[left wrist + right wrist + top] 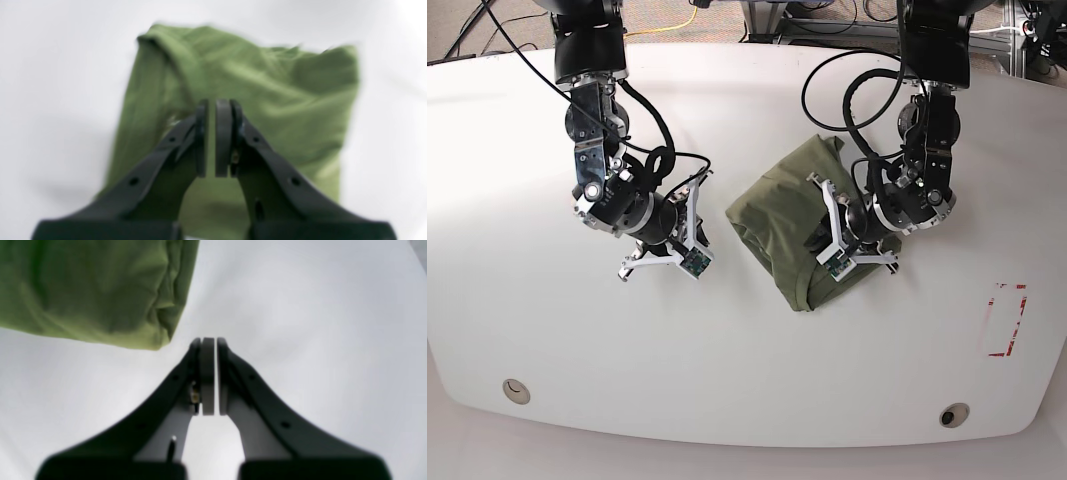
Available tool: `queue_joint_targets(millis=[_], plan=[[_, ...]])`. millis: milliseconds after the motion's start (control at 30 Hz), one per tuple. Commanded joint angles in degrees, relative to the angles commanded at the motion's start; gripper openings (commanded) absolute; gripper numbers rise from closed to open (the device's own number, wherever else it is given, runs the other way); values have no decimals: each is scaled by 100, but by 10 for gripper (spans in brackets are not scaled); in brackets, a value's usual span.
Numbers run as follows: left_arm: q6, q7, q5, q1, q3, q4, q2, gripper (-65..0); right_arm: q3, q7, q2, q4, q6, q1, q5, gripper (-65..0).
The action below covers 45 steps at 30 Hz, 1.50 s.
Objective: Layout the t-shirt on the table in an organized manner, then fold the t-shirt properly
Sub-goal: 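Grasp the folded green shirt's side with the left gripper, then carry the folded shirt with the left gripper to the table's edge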
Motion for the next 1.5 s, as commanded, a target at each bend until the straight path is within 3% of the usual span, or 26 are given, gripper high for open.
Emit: queue_joint_targets(millis=[433, 700, 900, 1233, 1500], plan=[[0, 0, 18, 703, -26, -26, 97, -626, -9, 1187, -325, -1662, 0, 229, 0, -637], [0, -9, 18, 774, -35, -105, -255, -626, -9, 1451, -466, -1960, 0, 0, -9, -637], [0, -9, 18, 738, -35, -123, -545, -626, -9, 1363, -492, -1530, 0, -404, 0, -637], [0, -18, 0, 633, -26, -97, -1037, -626, 0, 519, -730, -343, 0, -1011, -18, -637], [0, -18, -18, 422, -35, -97, -1741, -626, 0, 97, -738, 360, 0, -1143, -18, -637]])
